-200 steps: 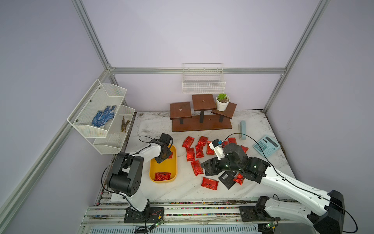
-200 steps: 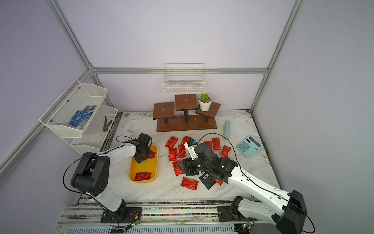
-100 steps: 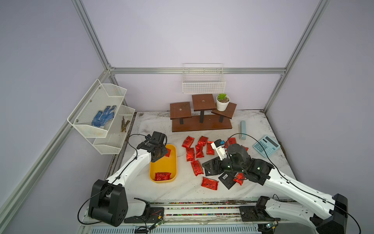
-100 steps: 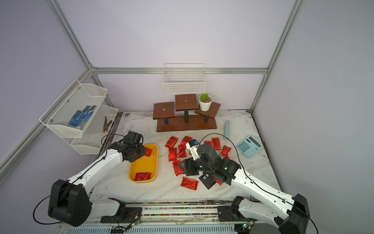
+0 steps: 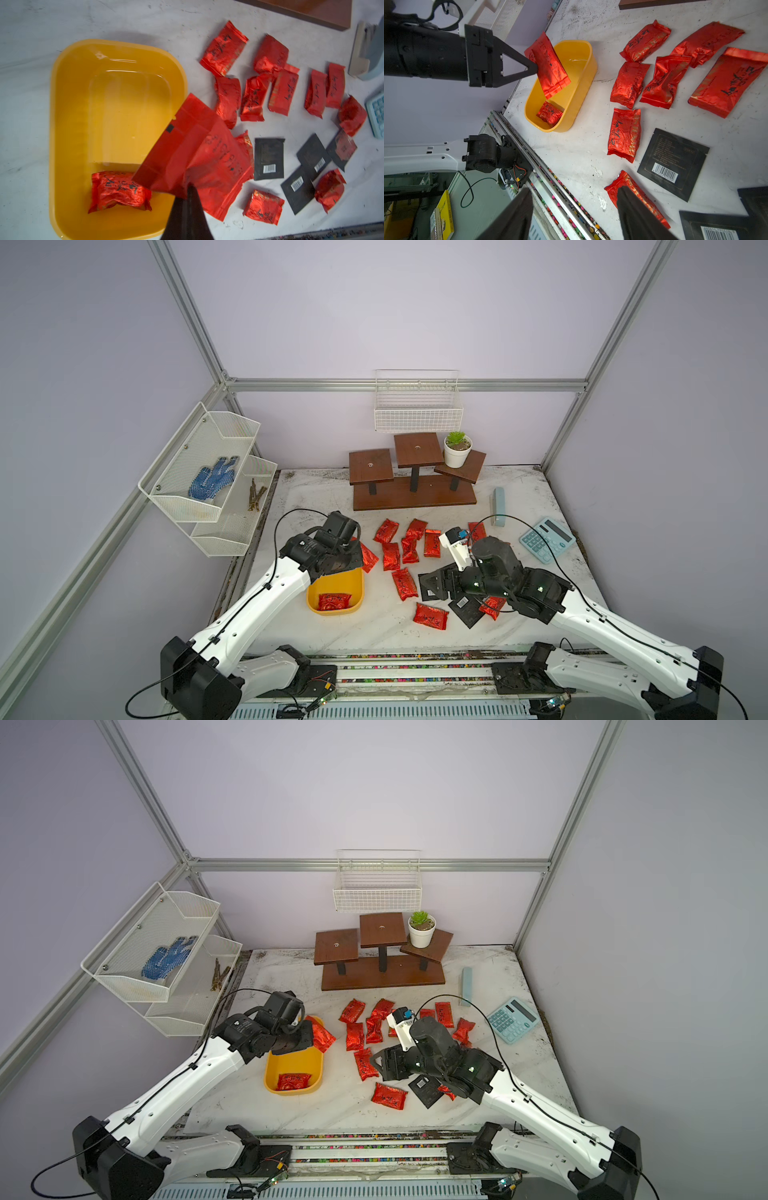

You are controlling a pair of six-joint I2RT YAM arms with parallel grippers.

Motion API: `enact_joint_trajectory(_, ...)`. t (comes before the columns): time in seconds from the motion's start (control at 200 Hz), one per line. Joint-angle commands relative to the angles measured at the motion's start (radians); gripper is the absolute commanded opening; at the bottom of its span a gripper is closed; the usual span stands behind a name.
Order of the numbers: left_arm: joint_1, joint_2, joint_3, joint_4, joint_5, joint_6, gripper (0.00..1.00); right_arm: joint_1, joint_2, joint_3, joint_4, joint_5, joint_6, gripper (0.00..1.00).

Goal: Take the tea bags out of the storage box
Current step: Place the tea bag at the center of the board.

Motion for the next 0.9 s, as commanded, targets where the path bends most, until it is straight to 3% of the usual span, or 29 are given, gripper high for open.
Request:
enact_joint_trajectory(0.0, -0.112, 0.02, 0.02, -0.026, 0.002, -0.015, 0.0, 0.004, -0.044, 0.018, -0.057, 0.031, -0.009, 0.69)
enact_joint_trajectory(0.155, -0.291, 0.051, -0.013, -0.01, -0.016, -0.062, 0.0, 0.004, -0.086, 0.006, -0.11, 0.068, -0.019, 0.7)
enact_joint_trajectory(0.315, -0.392, 0.104, -0.103, 0.047, 0.004, -0.112, 0.0, 0.003, -0.109, -0.016, -0.13, 0.082, -0.021, 0.7)
enact_joint_trajectory(0.625, -0.435, 0.129, -0.232, 0.18, 0.074, -0.134, 0.0, 0.004, -0.093, -0.036, -0.125, 0.084, -0.022, 0.7)
enact_joint_trajectory(0.895, -0.433, 0.276, -0.224, 0.222, 0.115, -0.076, 0.0, 0.004, -0.061, -0.032, -0.114, 0.086, -0.031, 0.69)
